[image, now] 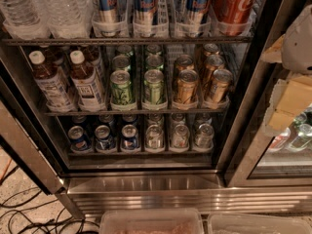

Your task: Pick blue plastic bottle from middle shelf of fridge

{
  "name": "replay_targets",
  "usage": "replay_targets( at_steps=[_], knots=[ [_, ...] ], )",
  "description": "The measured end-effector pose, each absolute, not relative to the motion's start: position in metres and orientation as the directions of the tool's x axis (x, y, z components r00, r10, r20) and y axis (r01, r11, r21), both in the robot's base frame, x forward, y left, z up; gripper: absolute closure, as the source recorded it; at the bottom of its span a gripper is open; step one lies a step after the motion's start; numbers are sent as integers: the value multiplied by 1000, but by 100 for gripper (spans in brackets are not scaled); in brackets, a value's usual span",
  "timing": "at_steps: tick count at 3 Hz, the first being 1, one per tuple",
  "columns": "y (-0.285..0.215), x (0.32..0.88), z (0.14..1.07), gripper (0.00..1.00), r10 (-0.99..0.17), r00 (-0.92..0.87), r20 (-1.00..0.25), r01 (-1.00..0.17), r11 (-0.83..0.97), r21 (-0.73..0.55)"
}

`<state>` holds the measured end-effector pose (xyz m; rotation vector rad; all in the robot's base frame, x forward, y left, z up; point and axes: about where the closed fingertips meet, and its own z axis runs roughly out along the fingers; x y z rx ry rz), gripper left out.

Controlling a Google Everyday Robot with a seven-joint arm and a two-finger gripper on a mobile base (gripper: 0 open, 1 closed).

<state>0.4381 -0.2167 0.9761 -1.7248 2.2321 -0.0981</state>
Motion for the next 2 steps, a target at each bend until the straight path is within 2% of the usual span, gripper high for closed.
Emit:
replay_targets(
  at_steps=[2],
  knots=[
    [-211, 442, 965, 0, -956, -222, -190, -932, 266, -245]
  ],
)
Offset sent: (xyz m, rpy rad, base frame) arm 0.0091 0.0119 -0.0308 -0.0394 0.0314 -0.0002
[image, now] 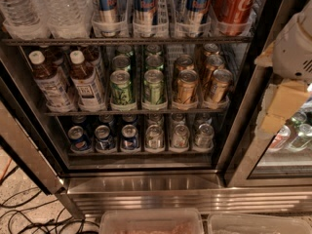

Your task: Pick blue plastic bottle from middle shelf of fridge

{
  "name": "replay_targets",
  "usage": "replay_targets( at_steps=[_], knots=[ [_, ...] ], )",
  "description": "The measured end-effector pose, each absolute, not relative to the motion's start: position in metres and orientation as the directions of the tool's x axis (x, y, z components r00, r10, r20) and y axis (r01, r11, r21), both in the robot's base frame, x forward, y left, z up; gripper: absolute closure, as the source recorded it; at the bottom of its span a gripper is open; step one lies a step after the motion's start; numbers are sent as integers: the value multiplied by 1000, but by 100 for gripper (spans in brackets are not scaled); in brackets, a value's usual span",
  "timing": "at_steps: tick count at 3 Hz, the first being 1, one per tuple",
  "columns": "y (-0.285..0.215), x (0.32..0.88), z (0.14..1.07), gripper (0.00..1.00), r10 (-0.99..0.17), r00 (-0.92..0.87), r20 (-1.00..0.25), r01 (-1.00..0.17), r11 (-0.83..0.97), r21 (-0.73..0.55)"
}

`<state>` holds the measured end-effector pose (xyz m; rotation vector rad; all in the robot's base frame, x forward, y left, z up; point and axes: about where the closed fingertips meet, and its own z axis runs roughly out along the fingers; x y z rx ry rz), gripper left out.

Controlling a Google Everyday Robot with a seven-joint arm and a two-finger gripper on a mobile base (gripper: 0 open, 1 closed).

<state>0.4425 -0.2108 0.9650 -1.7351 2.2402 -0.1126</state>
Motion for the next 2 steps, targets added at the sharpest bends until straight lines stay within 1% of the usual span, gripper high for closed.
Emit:
replay_targets(
  at_steps=[1, 2],
  knots=[
    [-194, 441, 941, 0, -956, -212, -204, -938, 258, -234],
    [-166, 436, 896, 0, -952, -159, -260, -955, 215, -203]
  ],
)
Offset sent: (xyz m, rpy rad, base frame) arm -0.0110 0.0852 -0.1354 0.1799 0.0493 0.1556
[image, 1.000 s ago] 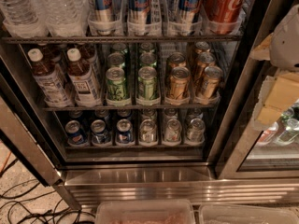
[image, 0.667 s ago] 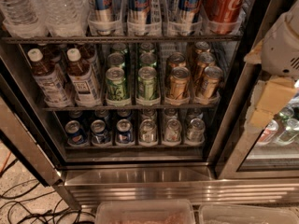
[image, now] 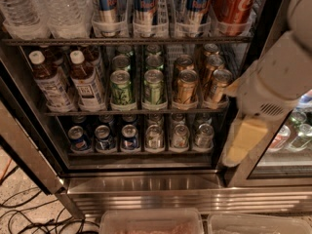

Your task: Pick blue plastic bottle from middle shelf of fridge

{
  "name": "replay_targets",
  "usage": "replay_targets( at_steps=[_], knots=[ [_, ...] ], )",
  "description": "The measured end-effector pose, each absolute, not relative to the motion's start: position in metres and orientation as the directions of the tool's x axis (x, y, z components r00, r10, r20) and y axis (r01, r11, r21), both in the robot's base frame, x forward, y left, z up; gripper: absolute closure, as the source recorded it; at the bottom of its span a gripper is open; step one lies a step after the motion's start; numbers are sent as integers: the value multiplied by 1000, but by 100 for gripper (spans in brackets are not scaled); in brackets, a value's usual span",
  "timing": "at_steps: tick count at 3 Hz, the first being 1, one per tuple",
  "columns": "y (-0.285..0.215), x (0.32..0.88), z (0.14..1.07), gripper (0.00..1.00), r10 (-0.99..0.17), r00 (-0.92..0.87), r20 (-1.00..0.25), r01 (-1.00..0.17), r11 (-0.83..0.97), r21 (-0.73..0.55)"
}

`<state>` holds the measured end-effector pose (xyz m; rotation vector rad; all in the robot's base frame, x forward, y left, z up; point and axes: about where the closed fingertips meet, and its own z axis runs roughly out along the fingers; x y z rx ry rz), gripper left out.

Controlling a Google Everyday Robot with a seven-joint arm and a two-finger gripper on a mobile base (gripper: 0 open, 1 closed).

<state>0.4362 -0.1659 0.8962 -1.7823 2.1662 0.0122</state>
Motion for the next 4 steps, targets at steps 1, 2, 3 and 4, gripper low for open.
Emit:
replay_targets(
  at_steps=[1, 2, 3, 4],
  knots=[
    [-130, 429, 843, 0, -916, -86, -392, -972, 164, -171],
    [-93, 429, 812, 0, -826, -10, -564, -975, 134, -178],
    [-58, 416, 813, 0, -682, 70, -728, -981, 86, -175],
    [-25, 395, 846, 0, -485, 93, -870, -989, 59, -139]
  ],
)
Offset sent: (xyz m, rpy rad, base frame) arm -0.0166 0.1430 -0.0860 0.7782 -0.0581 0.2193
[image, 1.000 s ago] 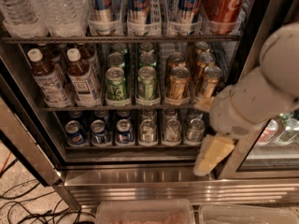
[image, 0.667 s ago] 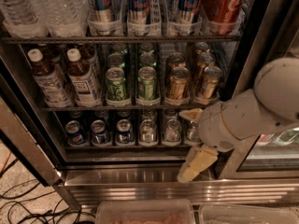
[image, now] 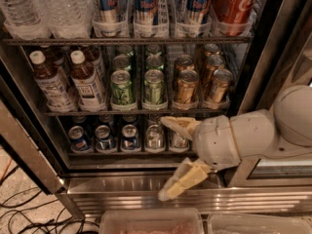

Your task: Pick blue plastic bottle from middle shelf of fridge

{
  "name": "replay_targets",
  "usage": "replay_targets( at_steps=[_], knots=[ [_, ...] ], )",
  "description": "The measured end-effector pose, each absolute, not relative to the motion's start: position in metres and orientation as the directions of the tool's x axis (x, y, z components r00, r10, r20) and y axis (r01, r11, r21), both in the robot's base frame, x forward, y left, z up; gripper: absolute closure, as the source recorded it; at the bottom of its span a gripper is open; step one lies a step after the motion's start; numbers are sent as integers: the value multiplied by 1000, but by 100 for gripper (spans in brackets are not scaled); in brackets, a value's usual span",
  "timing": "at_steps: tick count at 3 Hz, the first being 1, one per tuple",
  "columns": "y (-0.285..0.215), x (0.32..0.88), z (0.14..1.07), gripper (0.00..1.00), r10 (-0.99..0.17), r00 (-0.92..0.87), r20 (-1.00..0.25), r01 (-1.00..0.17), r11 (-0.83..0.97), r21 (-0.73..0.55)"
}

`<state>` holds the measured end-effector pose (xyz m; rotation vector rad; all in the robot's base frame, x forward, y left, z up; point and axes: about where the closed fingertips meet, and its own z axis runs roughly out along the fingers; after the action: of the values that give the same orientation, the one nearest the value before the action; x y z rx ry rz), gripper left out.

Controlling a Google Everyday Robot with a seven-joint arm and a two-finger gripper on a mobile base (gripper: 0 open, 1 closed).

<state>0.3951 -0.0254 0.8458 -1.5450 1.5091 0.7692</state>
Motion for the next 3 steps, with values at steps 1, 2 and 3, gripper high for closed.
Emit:
replay_targets(
  at_steps=[1, 2, 3],
  knots=[
    [-10, 391, 867, 0, -407, 73, -910, -991, 70, -111],
    [-19, 373, 849, 0, -341, -4, -940, -997, 76, -23],
    [-25, 365, 831, 0, -213, -89, -973, -990, 124, 64]
  ],
)
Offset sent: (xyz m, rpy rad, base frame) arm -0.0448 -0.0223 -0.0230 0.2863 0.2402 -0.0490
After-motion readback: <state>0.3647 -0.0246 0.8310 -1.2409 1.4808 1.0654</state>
